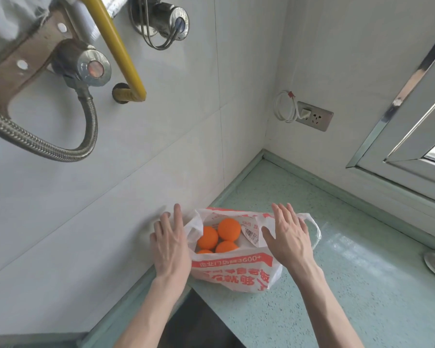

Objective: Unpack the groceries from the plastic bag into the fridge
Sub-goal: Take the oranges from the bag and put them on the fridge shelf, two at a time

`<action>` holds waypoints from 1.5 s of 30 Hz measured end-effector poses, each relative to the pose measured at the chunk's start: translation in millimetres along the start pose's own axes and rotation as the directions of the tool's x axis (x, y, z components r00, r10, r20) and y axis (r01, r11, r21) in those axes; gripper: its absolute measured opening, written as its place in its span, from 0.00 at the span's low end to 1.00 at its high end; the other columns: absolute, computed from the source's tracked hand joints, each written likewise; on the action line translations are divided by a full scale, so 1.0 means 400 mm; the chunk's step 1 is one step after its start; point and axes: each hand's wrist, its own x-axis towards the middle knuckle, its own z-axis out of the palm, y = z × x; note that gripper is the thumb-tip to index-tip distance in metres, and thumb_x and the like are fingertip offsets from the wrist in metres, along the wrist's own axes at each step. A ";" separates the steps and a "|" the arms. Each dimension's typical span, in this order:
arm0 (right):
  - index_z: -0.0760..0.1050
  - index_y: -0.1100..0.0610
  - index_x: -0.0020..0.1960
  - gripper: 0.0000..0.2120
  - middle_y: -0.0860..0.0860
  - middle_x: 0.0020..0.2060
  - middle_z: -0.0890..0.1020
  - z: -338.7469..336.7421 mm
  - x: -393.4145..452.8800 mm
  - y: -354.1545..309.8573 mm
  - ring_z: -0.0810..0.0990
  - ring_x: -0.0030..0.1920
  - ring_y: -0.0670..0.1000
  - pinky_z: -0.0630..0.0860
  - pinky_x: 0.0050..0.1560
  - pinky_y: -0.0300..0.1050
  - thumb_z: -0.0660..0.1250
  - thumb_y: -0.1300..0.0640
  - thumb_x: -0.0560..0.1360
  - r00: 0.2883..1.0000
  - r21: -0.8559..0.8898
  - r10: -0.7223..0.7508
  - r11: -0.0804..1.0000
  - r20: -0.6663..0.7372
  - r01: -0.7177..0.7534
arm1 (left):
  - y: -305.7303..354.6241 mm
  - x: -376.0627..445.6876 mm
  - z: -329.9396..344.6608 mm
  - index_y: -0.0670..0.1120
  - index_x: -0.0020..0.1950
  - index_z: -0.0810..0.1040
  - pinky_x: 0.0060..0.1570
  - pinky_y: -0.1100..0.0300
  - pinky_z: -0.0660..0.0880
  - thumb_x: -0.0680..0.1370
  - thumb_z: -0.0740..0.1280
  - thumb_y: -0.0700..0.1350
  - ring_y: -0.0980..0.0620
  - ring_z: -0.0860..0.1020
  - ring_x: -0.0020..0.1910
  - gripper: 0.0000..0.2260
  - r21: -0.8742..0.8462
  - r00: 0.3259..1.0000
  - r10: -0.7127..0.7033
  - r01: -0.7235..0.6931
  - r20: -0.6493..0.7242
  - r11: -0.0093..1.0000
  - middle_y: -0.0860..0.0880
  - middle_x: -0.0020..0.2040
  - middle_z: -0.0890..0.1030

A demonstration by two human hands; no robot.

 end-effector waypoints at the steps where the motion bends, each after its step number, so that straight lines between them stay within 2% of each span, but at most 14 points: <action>1: 0.53 0.53 0.83 0.33 0.51 0.82 0.58 -0.002 -0.006 -0.004 0.50 0.83 0.52 0.53 0.80 0.55 0.59 0.43 0.83 1.000 0.002 0.002 1.000 -0.002 -0.002 | 0.005 -0.006 -0.007 0.43 0.73 0.71 0.45 0.47 0.76 0.61 0.76 0.30 0.39 0.76 0.51 0.41 -0.050 0.999 0.034 -0.036 -0.040 0.998 0.40 0.59 0.76; 4: 0.63 0.55 0.79 0.29 0.52 0.78 0.68 -0.001 -0.024 -0.024 0.64 0.78 0.55 0.65 0.73 0.55 0.63 0.46 0.82 0.993 0.011 -0.029 0.999 -0.112 0.030 | 0.039 -0.039 -0.021 0.46 0.60 0.73 0.45 0.50 0.77 0.65 0.71 0.28 0.44 0.76 0.49 0.26 -0.261 0.959 0.222 -0.263 -0.174 0.929 0.45 0.55 0.76; 6: 0.71 0.55 0.73 0.22 0.52 0.69 0.77 0.009 -0.034 -0.040 0.74 0.69 0.56 0.71 0.65 0.51 0.66 0.52 0.80 0.972 0.095 -0.100 0.988 -0.214 0.122 | 0.067 -0.059 -0.028 0.47 0.52 0.73 0.39 0.54 0.76 0.71 0.64 0.28 0.49 0.76 0.44 0.16 -0.407 0.919 0.363 -0.395 -0.157 0.824 0.50 0.50 0.77; 8: 0.75 0.54 0.67 0.15 0.50 0.61 0.81 0.017 -0.040 -0.064 0.77 0.61 0.52 0.72 0.59 0.44 0.66 0.59 0.80 0.959 0.262 -0.161 0.939 -0.235 0.222 | 0.097 -0.055 -0.021 0.48 0.51 0.75 0.41 0.53 0.76 0.74 0.60 0.31 0.50 0.78 0.44 0.14 -0.538 0.888 0.454 -0.351 0.069 0.767 0.52 0.48 0.79; 10: 0.78 0.54 0.62 0.12 0.46 0.57 0.83 0.026 -0.038 -0.086 0.79 0.58 0.47 0.75 0.57 0.42 0.63 0.62 0.81 0.967 0.405 -0.197 0.881 -0.159 0.246 | 0.121 -0.033 0.011 0.51 0.53 0.77 0.47 0.54 0.76 0.77 0.57 0.34 0.49 0.80 0.48 0.15 -0.557 0.783 0.441 -0.147 0.440 0.817 0.54 0.49 0.81; 12: 0.79 0.53 0.63 0.14 0.46 0.58 0.83 0.040 -0.028 -0.094 0.80 0.60 0.47 0.76 0.60 0.43 0.61 0.62 0.81 0.972 0.457 -0.234 0.862 -0.027 0.220 | 0.126 -0.012 0.046 0.54 0.56 0.79 0.54 0.54 0.77 0.80 0.56 0.38 0.49 0.81 0.53 0.16 -0.535 0.728 0.365 0.003 0.580 0.845 0.53 0.53 0.83; 16: 0.68 0.53 0.77 0.22 0.52 0.73 0.75 0.049 -0.009 -0.078 0.73 0.73 0.54 0.70 0.70 0.48 0.59 0.56 0.84 0.956 0.392 -0.204 0.914 0.213 0.107 | 0.090 0.023 0.060 0.48 0.71 0.75 0.66 0.54 0.73 0.83 0.60 0.42 0.47 0.76 0.66 0.16 -0.475 0.900 0.256 -0.064 0.352 0.878 0.47 0.68 0.79; 21: 0.49 0.54 0.84 0.35 0.53 0.82 0.59 0.042 0.012 -0.046 0.58 0.81 0.54 0.59 0.78 0.51 0.63 0.51 0.83 0.980 0.325 -0.112 0.944 0.162 0.055 | 0.022 0.035 0.048 0.42 0.80 0.64 0.79 0.48 0.62 0.82 0.64 0.44 0.42 0.61 0.81 0.26 -0.185 0.964 0.215 -0.185 0.157 0.965 0.41 0.80 0.66; 23: 0.46 0.53 0.84 0.37 0.53 0.82 0.58 0.042 0.018 -0.043 0.56 0.82 0.54 0.59 0.79 0.52 0.63 0.51 0.83 0.983 0.327 -0.104 0.944 0.148 0.050 | 0.022 0.028 0.036 0.40 0.76 0.71 0.75 0.45 0.67 0.80 0.68 0.44 0.40 0.66 0.79 0.25 -0.097 0.973 0.186 -0.174 0.134 0.980 0.39 0.78 0.70; 27: 0.57 0.53 0.81 0.30 0.56 0.76 0.68 0.039 0.008 -0.070 0.71 0.73 0.57 0.72 0.68 0.53 0.64 0.55 0.82 0.978 0.379 -0.147 0.922 0.146 0.082 | 0.055 0.016 0.025 0.44 0.63 0.80 0.60 0.50 0.77 0.78 0.70 0.44 0.44 0.78 0.61 0.14 -0.129 0.961 0.276 -0.272 0.009 0.954 0.45 0.63 0.80; 31: 0.65 0.55 0.76 0.24 0.56 0.72 0.72 0.056 -0.003 -0.094 0.74 0.70 0.58 0.73 0.65 0.51 0.64 0.58 0.81 0.970 0.365 -0.183 0.924 0.161 0.114 | 0.099 0.029 0.065 0.47 0.62 0.79 0.59 0.51 0.75 0.82 0.62 0.41 0.46 0.79 0.57 0.11 -0.286 0.879 0.458 -0.407 0.136 0.867 0.50 0.57 0.82; 36: 0.63 0.54 0.77 0.25 0.56 0.72 0.72 0.076 -0.007 -0.084 0.72 0.71 0.59 0.72 0.65 0.52 0.63 0.57 0.81 0.957 0.318 -0.175 0.943 0.230 0.096 | 0.105 0.054 0.115 0.51 0.64 0.77 0.64 0.48 0.70 0.83 0.57 0.44 0.43 0.76 0.62 0.13 -0.160 0.732 0.480 -0.466 0.483 0.870 0.50 0.58 0.81; 41: 0.57 0.57 0.81 0.31 0.57 0.77 0.67 0.082 0.005 -0.071 0.68 0.74 0.60 0.69 0.68 0.52 0.64 0.53 0.82 0.946 0.254 -0.139 0.965 0.292 0.063 | 0.038 0.058 0.118 0.49 0.70 0.72 0.69 0.54 0.65 0.81 0.61 0.50 0.46 0.75 0.68 0.17 0.127 0.867 0.299 -0.374 0.398 0.919 0.50 0.66 0.78; 45: 0.69 0.61 0.65 0.17 0.56 0.64 0.74 0.108 0.019 -0.078 0.74 0.65 0.60 0.66 0.51 0.46 0.65 0.55 0.81 0.941 0.249 -0.099 0.968 0.325 0.016 | 0.028 0.055 0.120 0.48 0.69 0.73 0.67 0.54 0.68 0.81 0.61 0.51 0.46 0.77 0.65 0.17 0.135 0.894 0.271 -0.336 0.358 0.932 0.48 0.64 0.80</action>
